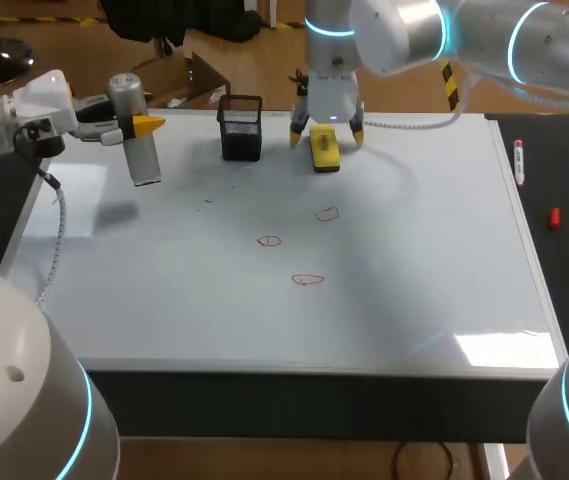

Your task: Pick up the inspection probe, press it on each red-marked spot on the whiteboard one by one, put down the probe, pick up the eraser, and wipe off all the red marks.

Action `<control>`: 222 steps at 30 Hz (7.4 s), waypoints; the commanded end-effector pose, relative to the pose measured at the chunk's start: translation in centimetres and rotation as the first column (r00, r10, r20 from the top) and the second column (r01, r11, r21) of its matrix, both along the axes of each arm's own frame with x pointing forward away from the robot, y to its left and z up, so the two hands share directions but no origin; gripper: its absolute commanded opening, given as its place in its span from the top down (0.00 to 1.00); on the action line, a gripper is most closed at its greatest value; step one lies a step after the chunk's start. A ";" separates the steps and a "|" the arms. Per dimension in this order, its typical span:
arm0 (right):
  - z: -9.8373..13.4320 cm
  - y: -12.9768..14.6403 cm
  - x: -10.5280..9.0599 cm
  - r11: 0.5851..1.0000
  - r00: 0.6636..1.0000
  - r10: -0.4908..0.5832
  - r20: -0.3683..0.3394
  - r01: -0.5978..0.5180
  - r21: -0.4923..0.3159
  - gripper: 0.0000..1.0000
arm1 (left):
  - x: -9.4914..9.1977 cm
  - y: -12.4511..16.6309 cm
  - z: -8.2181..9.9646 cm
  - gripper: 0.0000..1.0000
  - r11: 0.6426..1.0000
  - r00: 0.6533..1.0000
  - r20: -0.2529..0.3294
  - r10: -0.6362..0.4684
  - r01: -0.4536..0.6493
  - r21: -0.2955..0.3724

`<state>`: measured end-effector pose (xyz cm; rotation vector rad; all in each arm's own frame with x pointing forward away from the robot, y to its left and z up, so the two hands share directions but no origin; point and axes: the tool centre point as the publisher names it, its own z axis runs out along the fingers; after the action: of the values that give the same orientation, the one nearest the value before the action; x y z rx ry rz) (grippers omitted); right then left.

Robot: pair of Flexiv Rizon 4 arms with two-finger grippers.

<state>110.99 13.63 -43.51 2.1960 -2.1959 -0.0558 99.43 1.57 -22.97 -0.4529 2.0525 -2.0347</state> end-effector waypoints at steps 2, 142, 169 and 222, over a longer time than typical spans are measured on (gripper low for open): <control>0.7 0.2 -0.3 1.000 1.000 0.006 0.004 -0.006 0.002 0.63 | -0.1 -0.1 0.1 1.00 1.000 1.000 0.003 0.005 -0.005 0.000; 10.4 -24.5 -2.1 0.409 0.414 -0.910 0.001 0.898 0.165 1.00 | -9.6 -14.0 -0.6 1.00 0.929 0.935 0.040 -0.353 0.355 -0.102; 10.4 -24.5 -2.1 0.409 0.414 -0.910 0.001 0.898 0.165 1.00 | -11.2 -21.2 -5.2 1.00 0.847 0.850 0.041 -0.525 0.527 -0.076; 10.4 -24.5 -2.1 0.409 0.414 -0.910 0.001 0.898 0.165 1.00 | -8.5 -16.5 -1.3 1.00 0.911 0.917 0.079 -0.392 0.399 -0.106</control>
<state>108.84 -10.85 -33.18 0.7029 -3.2166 -0.1427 91.27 -16.09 -24.90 0.0327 2.1346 -2.3886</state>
